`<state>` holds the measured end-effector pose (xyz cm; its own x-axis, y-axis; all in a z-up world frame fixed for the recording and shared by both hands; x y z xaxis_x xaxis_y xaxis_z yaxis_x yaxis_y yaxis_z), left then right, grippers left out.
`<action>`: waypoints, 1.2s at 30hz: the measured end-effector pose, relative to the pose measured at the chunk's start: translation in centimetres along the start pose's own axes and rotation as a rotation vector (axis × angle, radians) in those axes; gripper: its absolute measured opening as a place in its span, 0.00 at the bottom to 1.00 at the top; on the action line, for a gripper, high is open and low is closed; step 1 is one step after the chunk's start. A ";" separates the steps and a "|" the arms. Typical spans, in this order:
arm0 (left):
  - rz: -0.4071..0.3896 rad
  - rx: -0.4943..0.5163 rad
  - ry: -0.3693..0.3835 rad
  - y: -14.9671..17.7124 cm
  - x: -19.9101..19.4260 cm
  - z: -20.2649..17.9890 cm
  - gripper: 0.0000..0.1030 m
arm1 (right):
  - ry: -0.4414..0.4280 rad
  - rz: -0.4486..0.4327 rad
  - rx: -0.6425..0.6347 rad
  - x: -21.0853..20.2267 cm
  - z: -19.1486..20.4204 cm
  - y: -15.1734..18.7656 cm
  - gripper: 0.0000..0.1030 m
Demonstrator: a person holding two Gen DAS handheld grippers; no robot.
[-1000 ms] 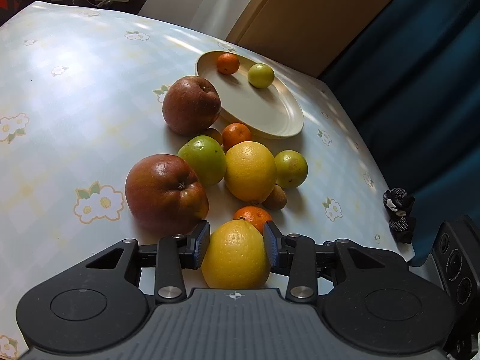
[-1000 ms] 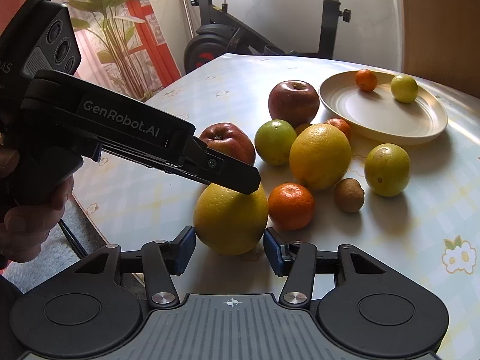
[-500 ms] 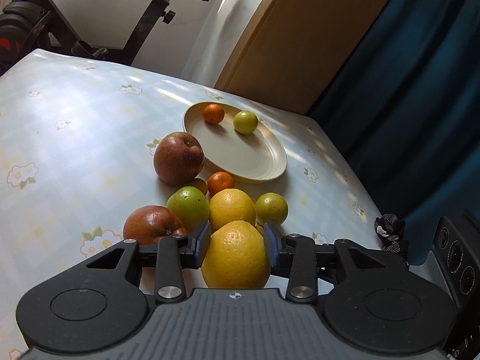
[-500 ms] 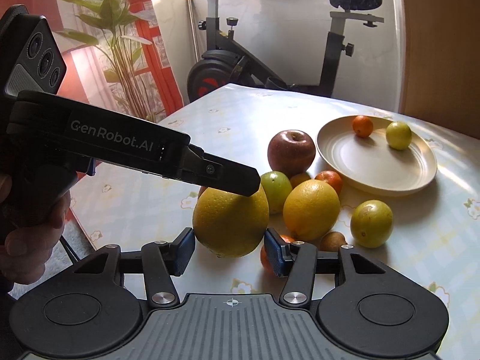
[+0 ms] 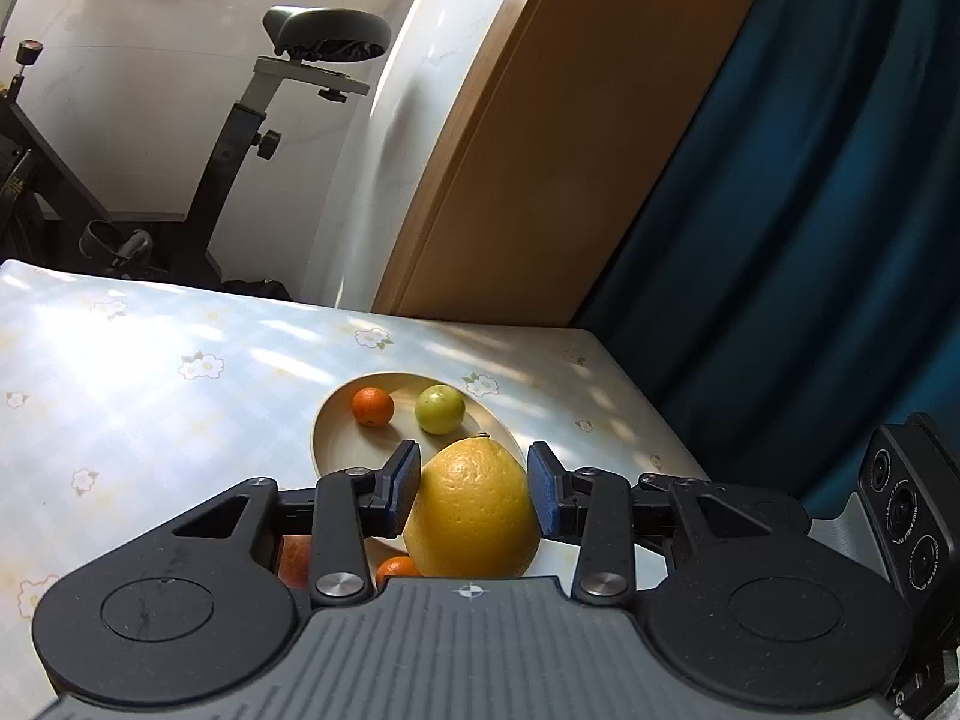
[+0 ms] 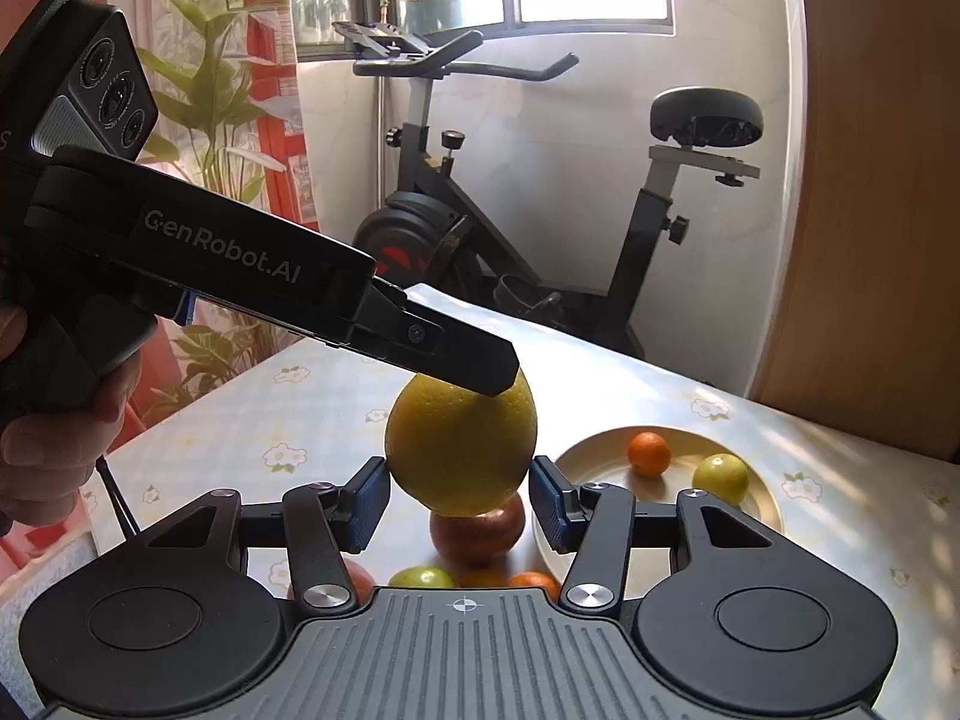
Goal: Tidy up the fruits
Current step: 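Lift the grapefruit with the left tool and lower it onto the beige plate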
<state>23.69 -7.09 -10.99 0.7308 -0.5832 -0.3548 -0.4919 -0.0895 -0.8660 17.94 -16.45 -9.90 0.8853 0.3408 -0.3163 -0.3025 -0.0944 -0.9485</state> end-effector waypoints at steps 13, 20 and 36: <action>0.163 -0.046 -0.012 -0.4 9.5 3.9 0.40 | -0.026 0.155 0.043 7.9 -6.1 1.8 0.46; 0.236 -0.107 -0.003 0.7 13.7 7.2 0.40 | -0.032 0.228 0.109 11.2 -8.2 4.1 0.46; 0.299 -0.187 -0.034 1.8 20.0 12.0 0.40 | -0.033 0.299 0.201 16.8 -11.5 6.4 0.46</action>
<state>43.11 -9.22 -23.88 0.5550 -0.5793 -0.5970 -0.7624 -0.0670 -0.6437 34.96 -22.04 -21.48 0.7363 0.3562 -0.5753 -0.6126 -0.0102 -0.7903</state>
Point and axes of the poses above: each gripper's, at about its wrist camera, not at the fingertips, and x roughly the way its jaws point, z to its left, y to its underside, the point moved 3 cm from there along x, roughly the way its jaws point, and after that the axes turned 14 degrees about -z, right-handed, at the moved point
